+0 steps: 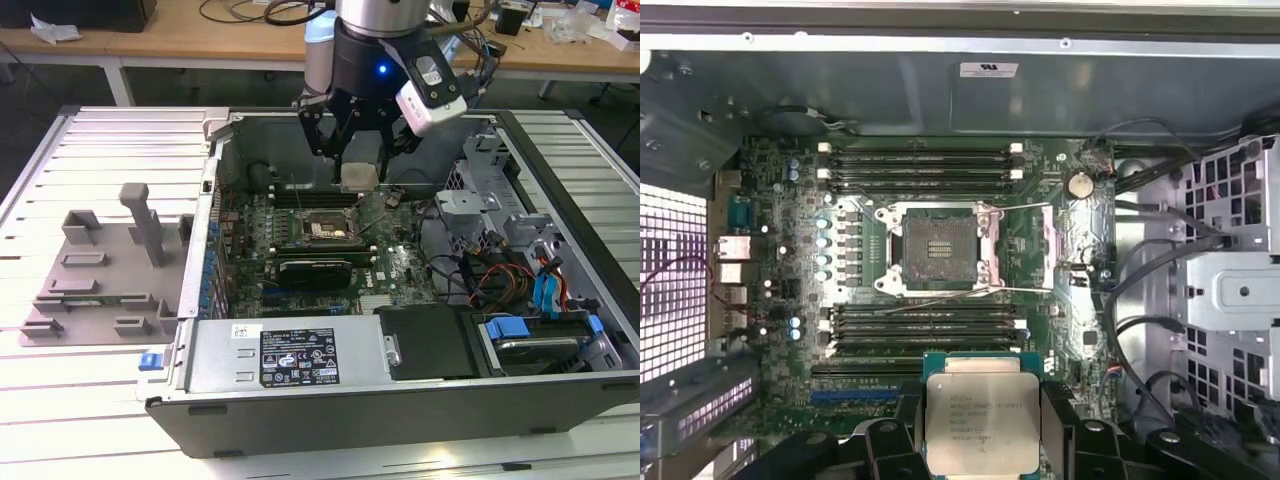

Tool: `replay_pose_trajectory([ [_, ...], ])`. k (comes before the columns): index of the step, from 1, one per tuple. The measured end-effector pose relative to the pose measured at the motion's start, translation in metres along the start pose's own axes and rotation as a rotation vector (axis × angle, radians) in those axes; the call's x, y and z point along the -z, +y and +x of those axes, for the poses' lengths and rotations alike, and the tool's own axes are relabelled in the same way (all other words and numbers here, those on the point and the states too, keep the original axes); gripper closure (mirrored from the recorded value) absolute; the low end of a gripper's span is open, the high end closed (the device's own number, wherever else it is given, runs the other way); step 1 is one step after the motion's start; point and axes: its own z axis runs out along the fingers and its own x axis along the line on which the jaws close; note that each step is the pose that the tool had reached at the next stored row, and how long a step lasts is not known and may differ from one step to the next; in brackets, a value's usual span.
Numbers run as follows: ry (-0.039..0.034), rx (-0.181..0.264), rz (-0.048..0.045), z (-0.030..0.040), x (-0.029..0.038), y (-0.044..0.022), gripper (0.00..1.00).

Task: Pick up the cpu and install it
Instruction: 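Pick up the cpu and move it towards the insertion slot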

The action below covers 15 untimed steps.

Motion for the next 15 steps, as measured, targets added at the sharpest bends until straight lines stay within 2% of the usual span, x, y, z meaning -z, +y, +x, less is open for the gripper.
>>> replay_pose_trajectory([
  [4,0.0000,0.000,0.0001,0.0011,-0.0081,0.0028,0.45],
  [15,0.0000,0.000,0.0000,0.0017,-0.0211,0.0109,0.45],
])
